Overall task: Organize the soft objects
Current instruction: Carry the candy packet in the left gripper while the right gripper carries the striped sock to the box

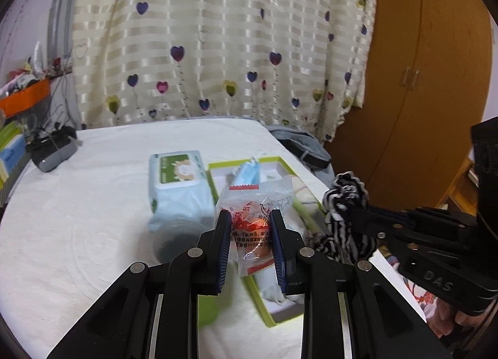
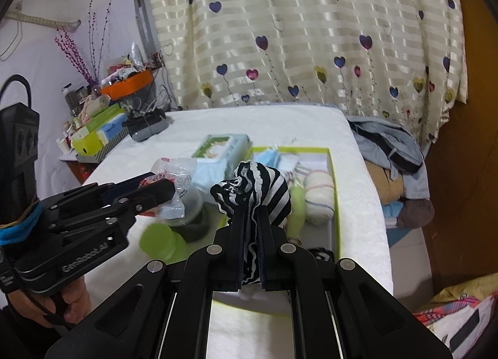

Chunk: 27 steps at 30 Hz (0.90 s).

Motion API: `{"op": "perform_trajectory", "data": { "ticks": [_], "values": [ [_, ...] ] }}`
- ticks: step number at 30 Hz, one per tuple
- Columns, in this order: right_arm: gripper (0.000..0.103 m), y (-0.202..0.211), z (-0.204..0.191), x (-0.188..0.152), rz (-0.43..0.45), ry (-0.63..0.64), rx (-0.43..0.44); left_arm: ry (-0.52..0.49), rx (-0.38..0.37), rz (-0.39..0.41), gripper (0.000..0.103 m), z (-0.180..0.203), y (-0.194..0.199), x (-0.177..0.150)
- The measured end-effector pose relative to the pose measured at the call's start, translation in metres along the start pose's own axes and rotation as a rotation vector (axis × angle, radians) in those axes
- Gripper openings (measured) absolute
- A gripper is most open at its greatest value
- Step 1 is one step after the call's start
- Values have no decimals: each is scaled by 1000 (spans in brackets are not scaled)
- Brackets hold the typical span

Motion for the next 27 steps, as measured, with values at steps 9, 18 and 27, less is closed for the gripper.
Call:
{"op": "perform_trajectory", "data": {
  "ticks": [9,18,27],
  "values": [
    [7,-16,41,-41,-84,-83,-29,-49,-78,-46,23,37,-7,-27],
    [7,-37,65,-63,-141,-133,-24,-98,-145,-105,23,68,-23,-49],
    [8,-48,77,-61,-143,-148,1,-93,-128,-175,23,70,-54,-60]
  ]
}}
Point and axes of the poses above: each gripper's, at about its wrist camera, not at the fingertips, and y roughly against the way its jaws point, z to its right, x to its top, the point moved 9 cm from there along -y, roughly the way its jaws point, and after that the axes turned 9 degrees about x, right-handed, at the moved point
